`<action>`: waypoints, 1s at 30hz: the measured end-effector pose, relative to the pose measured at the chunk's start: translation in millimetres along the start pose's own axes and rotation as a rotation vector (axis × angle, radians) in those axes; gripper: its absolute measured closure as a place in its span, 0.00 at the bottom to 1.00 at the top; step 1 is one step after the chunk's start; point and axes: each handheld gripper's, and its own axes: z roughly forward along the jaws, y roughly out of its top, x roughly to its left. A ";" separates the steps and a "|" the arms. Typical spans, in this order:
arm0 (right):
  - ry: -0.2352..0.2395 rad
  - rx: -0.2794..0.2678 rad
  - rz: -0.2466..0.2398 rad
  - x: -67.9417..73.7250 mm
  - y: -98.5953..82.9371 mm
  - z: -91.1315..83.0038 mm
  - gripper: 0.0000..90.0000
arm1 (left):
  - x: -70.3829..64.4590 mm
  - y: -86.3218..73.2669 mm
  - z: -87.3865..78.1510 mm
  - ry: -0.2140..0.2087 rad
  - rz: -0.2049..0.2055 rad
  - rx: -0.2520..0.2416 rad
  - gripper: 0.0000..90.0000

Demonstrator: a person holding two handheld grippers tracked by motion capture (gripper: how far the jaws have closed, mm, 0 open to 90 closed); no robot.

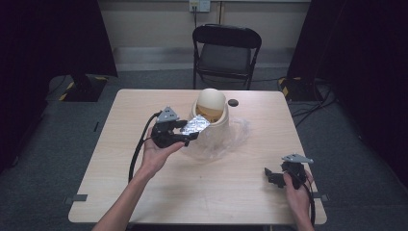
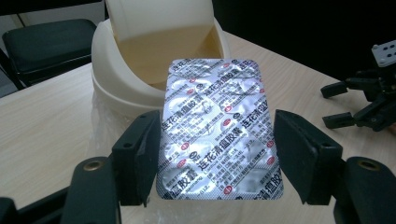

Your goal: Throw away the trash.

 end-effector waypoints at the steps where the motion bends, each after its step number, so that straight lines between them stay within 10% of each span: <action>1: 0.000 0.000 -0.001 -0.1 0.0 0.0 0.12 | 0.7 1.6 2.2 0.000 0.000 0.006 0.38; 30: 0.000 0.000 -0.001 -0.1 0.0 0.0 0.12 | 10.7 25.5 43.4 0.015 -0.014 0.092 0.38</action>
